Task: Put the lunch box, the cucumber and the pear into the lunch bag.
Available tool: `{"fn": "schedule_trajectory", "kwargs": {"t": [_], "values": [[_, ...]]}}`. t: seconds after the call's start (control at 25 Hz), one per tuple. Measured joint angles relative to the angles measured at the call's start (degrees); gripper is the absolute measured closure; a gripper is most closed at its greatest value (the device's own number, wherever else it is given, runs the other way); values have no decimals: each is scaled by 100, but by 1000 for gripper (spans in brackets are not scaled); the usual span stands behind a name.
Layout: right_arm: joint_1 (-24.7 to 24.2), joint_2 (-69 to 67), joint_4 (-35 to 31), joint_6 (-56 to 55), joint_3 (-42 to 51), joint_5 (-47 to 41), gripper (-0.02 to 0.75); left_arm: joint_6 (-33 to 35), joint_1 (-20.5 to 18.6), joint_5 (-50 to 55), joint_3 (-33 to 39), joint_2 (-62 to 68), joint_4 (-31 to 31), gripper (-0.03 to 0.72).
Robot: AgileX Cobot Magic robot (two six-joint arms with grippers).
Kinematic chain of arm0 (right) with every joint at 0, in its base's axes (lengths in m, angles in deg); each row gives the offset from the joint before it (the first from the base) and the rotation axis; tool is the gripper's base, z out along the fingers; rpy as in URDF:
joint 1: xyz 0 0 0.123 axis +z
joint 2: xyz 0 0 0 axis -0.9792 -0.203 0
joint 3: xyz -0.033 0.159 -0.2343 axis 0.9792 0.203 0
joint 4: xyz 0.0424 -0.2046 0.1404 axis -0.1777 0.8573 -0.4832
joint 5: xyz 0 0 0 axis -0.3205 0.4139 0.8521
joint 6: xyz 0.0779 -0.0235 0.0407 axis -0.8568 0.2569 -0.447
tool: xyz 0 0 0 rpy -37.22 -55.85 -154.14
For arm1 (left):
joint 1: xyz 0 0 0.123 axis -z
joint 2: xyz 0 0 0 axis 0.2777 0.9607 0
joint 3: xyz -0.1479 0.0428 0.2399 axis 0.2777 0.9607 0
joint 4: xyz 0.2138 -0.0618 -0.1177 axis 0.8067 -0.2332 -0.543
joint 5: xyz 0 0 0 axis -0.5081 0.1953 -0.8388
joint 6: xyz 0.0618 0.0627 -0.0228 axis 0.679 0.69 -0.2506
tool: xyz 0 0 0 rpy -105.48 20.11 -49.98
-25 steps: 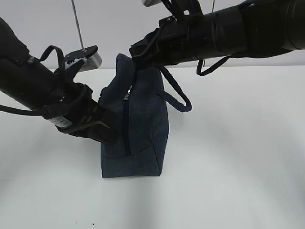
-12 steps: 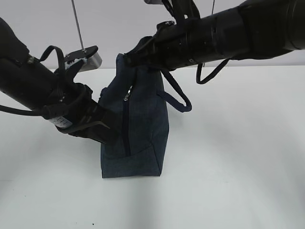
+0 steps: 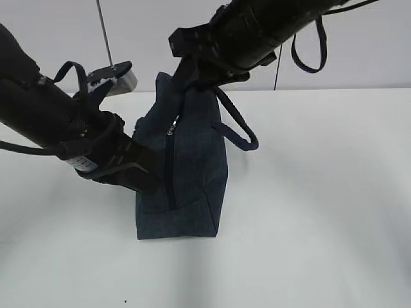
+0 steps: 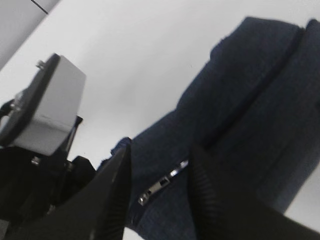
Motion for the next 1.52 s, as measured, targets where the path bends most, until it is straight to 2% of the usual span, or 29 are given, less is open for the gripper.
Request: {"fn": "schedule_trajectory", "kwargs": {"t": [0.08,0.16,0.28,0.44,0.6,0.92,1.52], "values": [[0,-222,563,-775,-435,-579,433,0,0,-10,0,0,0,694],[0,-443,815,-1188,-852,-998,433,0,0,-12,0,0,0,694],[0,-717,942,-1498,-1353,-1431,407,0,0,-17,0,0,0,694],[0,-1102,1062,-1976,-2012,-1964,306,0,0,-17,0,0,0,694],[0,-1586,1097,-2452,-2573,-2475,276,0,0,-30,0,0,0,694],[0,-2161,1112,-2894,-3335,-2586,294,0,0,-36,0,0,0,694],[0,-2285,807,-3098,-3384,-2598,300,0,0,-56,0,0,0,694]]}}
